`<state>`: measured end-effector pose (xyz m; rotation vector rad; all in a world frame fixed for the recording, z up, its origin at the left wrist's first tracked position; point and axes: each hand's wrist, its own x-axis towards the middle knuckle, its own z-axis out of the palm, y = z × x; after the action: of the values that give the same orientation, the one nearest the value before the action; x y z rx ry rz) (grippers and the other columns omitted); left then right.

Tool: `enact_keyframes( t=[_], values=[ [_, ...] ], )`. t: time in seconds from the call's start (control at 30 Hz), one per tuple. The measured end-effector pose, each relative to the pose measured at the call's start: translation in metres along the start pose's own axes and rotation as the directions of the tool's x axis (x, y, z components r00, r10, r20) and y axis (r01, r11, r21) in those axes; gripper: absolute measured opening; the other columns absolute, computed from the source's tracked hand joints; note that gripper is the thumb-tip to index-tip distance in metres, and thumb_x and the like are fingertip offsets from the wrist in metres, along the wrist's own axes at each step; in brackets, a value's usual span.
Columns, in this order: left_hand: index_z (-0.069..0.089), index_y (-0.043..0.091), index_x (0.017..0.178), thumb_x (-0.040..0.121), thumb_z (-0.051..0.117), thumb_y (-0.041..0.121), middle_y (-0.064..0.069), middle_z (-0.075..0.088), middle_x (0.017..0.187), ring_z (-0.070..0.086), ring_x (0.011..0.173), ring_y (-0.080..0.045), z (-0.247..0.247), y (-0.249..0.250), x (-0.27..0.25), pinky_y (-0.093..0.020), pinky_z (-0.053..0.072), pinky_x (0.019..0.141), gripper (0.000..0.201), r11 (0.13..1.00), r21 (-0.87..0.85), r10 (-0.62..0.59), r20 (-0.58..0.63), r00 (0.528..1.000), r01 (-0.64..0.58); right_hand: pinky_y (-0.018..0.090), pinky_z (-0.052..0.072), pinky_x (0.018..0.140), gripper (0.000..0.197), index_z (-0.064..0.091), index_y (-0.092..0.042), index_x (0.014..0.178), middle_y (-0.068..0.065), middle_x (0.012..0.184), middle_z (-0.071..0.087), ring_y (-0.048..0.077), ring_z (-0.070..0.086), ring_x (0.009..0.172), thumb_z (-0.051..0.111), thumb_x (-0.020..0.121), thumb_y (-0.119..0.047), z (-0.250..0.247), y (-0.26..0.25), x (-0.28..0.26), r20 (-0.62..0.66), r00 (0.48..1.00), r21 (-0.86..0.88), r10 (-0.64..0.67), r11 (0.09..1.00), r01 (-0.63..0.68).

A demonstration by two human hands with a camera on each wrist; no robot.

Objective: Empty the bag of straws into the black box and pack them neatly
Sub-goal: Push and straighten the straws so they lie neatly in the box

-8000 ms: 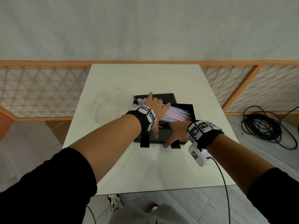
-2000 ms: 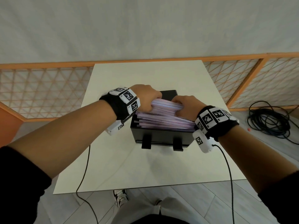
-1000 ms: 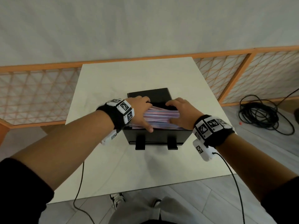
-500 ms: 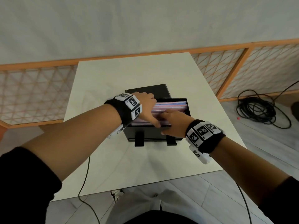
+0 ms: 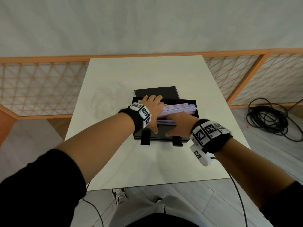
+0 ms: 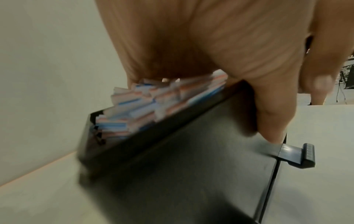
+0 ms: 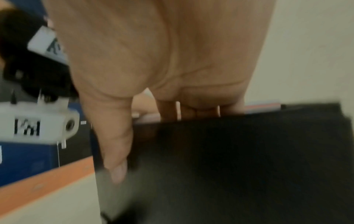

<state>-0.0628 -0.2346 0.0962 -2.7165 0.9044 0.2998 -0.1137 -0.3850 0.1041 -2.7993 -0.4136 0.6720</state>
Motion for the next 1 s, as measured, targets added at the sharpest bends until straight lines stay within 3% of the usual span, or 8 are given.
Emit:
enact_keyframes(
  t=[0.07,0.17,0.23,0.43,0.6,0.83,0.93,1.0],
  values=[
    [0.031,0.010,0.142,0.053,0.077,0.063,-0.013,0.015,0.154,0.021,0.139,-0.032,0.000,0.000,0.000,-0.048,0.020,0.115,0.113,1.000,0.010,-0.013,0.019,1.000,0.013,0.030,0.048,0.090,0.041,0.060,-0.017,0.116,0.002,0.111,0.066,0.020,0.060,0.101,0.065,0.082,-0.040,-0.019,0.001,-0.007,-0.042,0.999,0.025,-0.031,0.999,0.032],
    [0.032,0.010,0.140,0.054,0.076,0.064,-0.013,0.011,0.155,0.019,0.140,-0.033,0.000,0.001,0.000,-0.048,0.017,0.115,0.110,1.000,0.008,-0.031,0.044,0.999,0.030,0.018,0.040,0.083,0.021,0.066,-0.016,0.104,0.001,0.102,0.069,0.020,0.061,0.099,0.060,0.086,-0.024,-0.046,0.009,-0.015,-0.231,0.973,0.042,-0.014,0.999,0.024],
    [0.031,0.011,0.140,0.054,0.076,0.064,-0.013,0.012,0.155,0.020,0.139,-0.033,-0.002,0.002,-0.001,-0.048,0.018,0.114,0.111,1.000,0.011,-0.028,0.051,0.998,0.027,0.019,0.038,0.082,0.026,0.063,-0.015,0.109,0.005,0.107,0.065,0.022,0.059,0.101,0.060,0.084,-0.015,-0.053,0.019,-0.014,-0.291,0.957,0.052,0.010,0.999,0.005],
    [0.035,0.010,0.138,0.053,0.076,0.063,-0.013,0.020,0.151,0.027,0.135,-0.032,-0.004,0.002,-0.003,-0.046,0.025,0.113,0.108,1.000,0.014,-0.017,0.025,1.000,0.017,0.038,0.039,0.106,0.076,0.034,-0.016,0.141,0.009,0.140,0.039,0.028,0.044,0.125,0.068,0.073,-0.015,-0.029,0.033,-0.005,-0.131,0.991,-0.043,-0.008,0.999,0.002],
    [0.034,0.012,0.138,0.053,0.074,0.064,-0.013,0.019,0.151,0.027,0.134,-0.031,-0.001,0.002,-0.002,-0.046,0.025,0.112,0.107,1.000,0.024,-0.013,0.011,1.000,0.013,0.036,0.039,0.106,0.075,0.026,-0.017,0.145,0.009,0.142,0.039,0.027,0.046,0.125,0.064,0.081,-0.022,-0.013,0.028,0.008,-0.105,0.992,0.038,0.068,0.997,-0.065],
    [0.031,0.012,0.140,0.056,0.074,0.062,-0.013,0.012,0.155,0.020,0.138,-0.031,0.004,0.002,-0.003,-0.045,0.018,0.114,0.107,0.999,0.029,-0.013,0.003,1.000,0.013,0.043,0.039,0.102,0.060,0.044,-0.021,0.133,0.008,0.125,0.046,0.030,0.046,0.119,0.067,0.079,-0.035,-0.002,0.018,0.019,-0.170,0.977,-0.022,0.132,0.990,-0.138],
    [0.032,0.012,0.139,0.056,0.073,0.061,-0.012,0.012,0.155,0.019,0.139,-0.031,0.006,0.003,-0.003,-0.046,0.016,0.114,0.105,0.999,0.022,-0.029,-0.004,1.000,0.029,0.039,0.037,0.107,0.070,0.041,-0.018,0.137,0.008,0.132,0.044,0.028,0.044,0.123,0.071,0.076,-0.036,-0.013,0.021,0.014,-0.155,0.979,0.104,0.136,0.987,-0.120],
    [0.029,0.013,0.141,0.057,0.071,0.063,-0.013,0.008,0.156,0.015,0.140,-0.032,0.007,0.003,-0.002,-0.048,0.013,0.115,0.107,0.999,0.019,-0.036,0.012,0.999,0.036,0.033,0.038,0.105,0.068,0.042,-0.013,0.137,0.007,0.134,0.047,0.023,0.046,0.125,0.071,0.078,-0.032,-0.028,0.016,0.006,-0.180,0.967,0.430,0.182,0.898,-0.089]
  ],
)
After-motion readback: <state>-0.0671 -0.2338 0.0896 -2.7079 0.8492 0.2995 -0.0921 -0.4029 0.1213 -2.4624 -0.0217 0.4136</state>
